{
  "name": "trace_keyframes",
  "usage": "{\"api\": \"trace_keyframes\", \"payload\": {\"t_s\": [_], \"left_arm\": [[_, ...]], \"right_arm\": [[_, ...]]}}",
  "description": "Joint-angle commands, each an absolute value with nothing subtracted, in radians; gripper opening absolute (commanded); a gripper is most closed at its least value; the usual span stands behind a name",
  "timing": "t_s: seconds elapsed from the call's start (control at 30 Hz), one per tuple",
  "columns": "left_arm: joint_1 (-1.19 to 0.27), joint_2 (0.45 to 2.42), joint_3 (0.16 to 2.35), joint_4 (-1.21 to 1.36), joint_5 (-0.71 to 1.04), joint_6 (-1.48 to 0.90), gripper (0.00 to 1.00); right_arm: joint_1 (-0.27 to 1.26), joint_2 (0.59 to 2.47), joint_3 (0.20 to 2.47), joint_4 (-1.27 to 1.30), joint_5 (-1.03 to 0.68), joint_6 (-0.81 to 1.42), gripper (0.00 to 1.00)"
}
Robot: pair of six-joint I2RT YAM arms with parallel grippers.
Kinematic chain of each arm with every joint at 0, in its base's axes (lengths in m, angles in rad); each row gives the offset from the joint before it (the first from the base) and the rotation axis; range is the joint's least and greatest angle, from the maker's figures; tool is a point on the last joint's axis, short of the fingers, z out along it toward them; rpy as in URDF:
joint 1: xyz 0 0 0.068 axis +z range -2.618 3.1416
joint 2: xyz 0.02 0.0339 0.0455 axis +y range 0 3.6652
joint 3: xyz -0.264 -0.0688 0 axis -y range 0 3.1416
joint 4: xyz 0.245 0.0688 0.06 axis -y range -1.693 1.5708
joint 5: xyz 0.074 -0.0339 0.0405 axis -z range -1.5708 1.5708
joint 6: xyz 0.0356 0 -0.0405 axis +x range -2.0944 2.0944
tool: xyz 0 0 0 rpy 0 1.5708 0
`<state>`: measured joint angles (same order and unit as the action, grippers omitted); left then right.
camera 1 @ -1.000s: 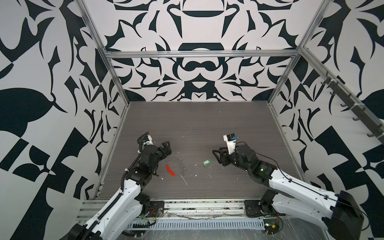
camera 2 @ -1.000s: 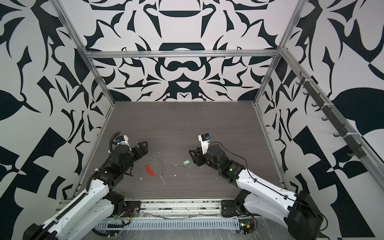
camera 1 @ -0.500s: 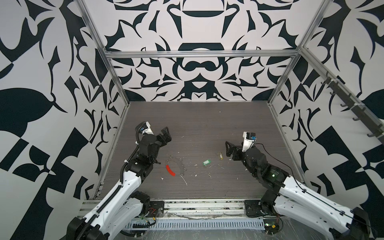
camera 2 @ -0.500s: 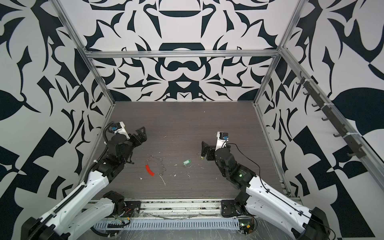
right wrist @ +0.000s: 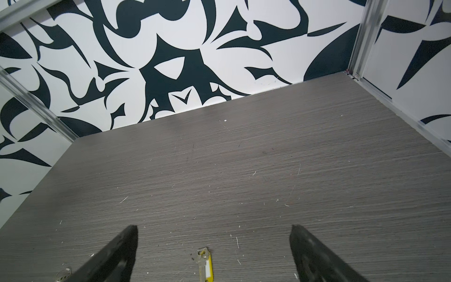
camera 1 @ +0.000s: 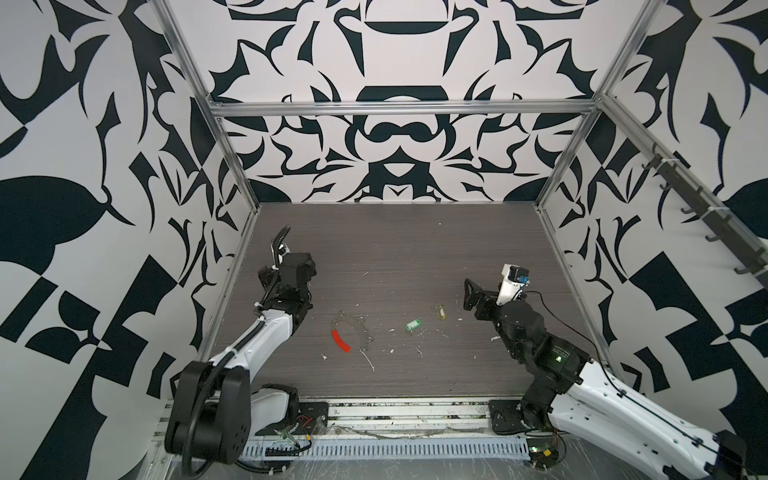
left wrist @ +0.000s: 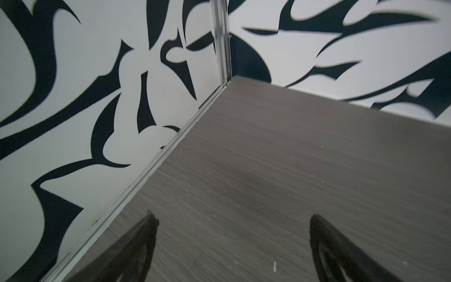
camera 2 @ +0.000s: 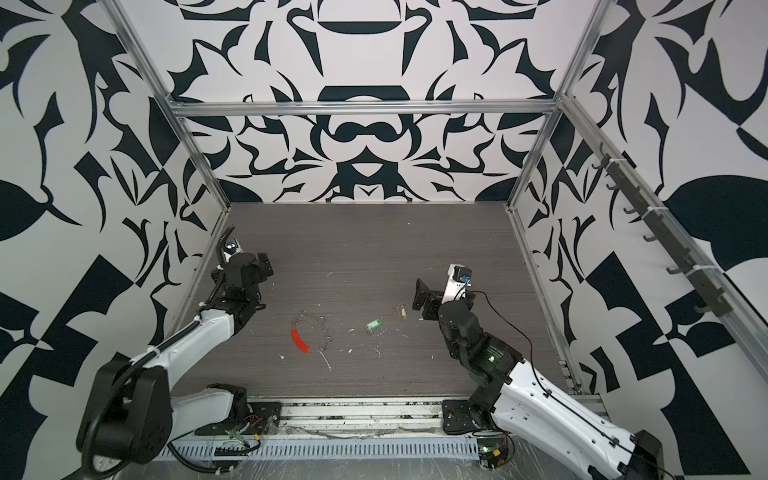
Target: Remove the keys from the keyring
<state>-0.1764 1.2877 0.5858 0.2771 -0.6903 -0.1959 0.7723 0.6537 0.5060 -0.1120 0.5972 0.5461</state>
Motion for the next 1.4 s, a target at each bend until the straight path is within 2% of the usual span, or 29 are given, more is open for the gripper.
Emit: {"api": "trace_keyframes", "payload": {"t_s": [0.0,0.3,0.4,0.43,0.47,0.5,0.53,0.57,0.63,0.73,0.83,0.9,1.1,1.37], "left_arm": [[-0.145,1.349,0.551,0.401,-0.684,-0.138,1.00],[-0.104,1.539,0.326,1.057,-0.522,-0.008,1.00],[-0.021,1.513,0.342,0.923,-0.385,-0.100,1.00],[0.003,1.561,0.329,1.008,-0.347,-0.107,1.00],[0.009,1.602,0.319,1.105,-0.372,-0.095,1.00],[0.011,1.589,0.335,1.059,-0.377,-0.102,1.00],[0.014,1.544,0.370,0.894,-0.366,-0.132,1.00],[0.026,1.534,0.377,0.870,-0.347,-0.152,1.00],[0.029,1.586,0.339,1.042,-0.352,-0.115,1.00],[0.026,1.544,0.364,0.920,-0.350,-0.144,0.99],[0.026,1.573,0.343,1.012,-0.355,-0.124,1.00],[0.026,1.564,0.350,0.982,-0.353,-0.130,0.99],[0.025,1.565,0.349,0.987,-0.353,-0.132,1.00],[0.026,1.567,0.348,0.989,-0.353,-0.131,1.00]], "right_arm": [[0.770,0.646,0.503,-0.098,0.637,0.528,1.00],[0.770,0.646,0.494,-0.086,0.655,0.504,0.99],[0.770,0.649,0.495,-0.086,0.657,0.476,0.99],[0.769,0.647,0.490,-0.071,0.651,0.457,0.99],[0.771,0.643,0.483,-0.059,0.645,0.440,0.99],[0.770,0.639,0.476,-0.042,0.642,0.416,0.99],[0.768,0.637,0.466,-0.018,0.640,0.387,0.99],[0.769,0.634,0.453,0.006,0.647,0.365,0.99],[0.766,0.633,0.422,0.078,0.704,0.325,0.99],[0.744,0.659,0.360,0.244,0.787,0.196,0.99],[0.676,0.728,0.334,0.408,0.849,0.061,0.99],[0.587,0.778,0.329,0.457,0.803,0.024,0.99],[0.236,0.990,0.220,0.704,0.436,0.054,0.99],[0.155,1.357,0.277,0.886,0.338,0.004,0.99]]}}
